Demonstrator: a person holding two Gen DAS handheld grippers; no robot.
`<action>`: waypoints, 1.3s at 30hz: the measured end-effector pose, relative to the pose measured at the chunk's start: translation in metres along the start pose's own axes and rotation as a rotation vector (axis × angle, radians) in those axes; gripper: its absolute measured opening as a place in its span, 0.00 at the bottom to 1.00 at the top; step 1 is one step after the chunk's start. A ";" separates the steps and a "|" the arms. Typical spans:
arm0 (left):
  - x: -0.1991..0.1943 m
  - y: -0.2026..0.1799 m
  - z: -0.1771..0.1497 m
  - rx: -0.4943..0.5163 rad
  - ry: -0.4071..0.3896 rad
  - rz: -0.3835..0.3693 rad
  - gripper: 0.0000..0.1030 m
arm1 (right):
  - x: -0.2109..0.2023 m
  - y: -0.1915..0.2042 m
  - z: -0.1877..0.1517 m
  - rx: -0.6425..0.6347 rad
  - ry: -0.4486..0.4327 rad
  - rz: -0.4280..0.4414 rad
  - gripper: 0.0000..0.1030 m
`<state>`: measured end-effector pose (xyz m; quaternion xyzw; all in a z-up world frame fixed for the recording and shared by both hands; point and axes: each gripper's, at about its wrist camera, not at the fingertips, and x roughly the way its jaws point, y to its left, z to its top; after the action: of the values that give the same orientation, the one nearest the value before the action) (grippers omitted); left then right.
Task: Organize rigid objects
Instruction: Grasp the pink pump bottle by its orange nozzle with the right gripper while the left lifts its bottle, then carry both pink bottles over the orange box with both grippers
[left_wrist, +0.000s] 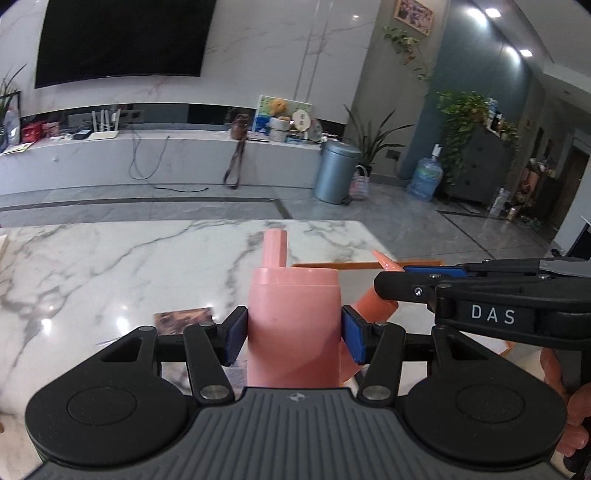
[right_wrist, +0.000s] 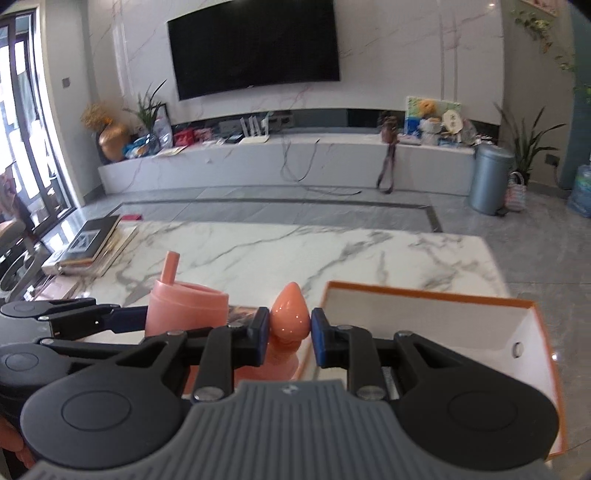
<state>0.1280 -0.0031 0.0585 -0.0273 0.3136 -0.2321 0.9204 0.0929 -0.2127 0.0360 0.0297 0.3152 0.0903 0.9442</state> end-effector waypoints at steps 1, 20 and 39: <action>0.003 -0.005 0.001 0.004 0.003 -0.002 0.60 | -0.003 -0.005 0.001 0.005 -0.007 -0.009 0.23; 0.113 -0.089 0.010 0.134 0.132 -0.144 0.60 | 0.010 -0.129 -0.027 0.109 0.077 -0.233 0.23; 0.229 -0.108 0.016 0.036 0.307 -0.078 0.60 | 0.090 -0.214 -0.022 0.138 0.160 -0.317 0.22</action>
<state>0.2524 -0.2030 -0.0372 0.0128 0.4450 -0.2749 0.8522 0.1826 -0.4056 -0.0590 0.0371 0.3955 -0.0794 0.9143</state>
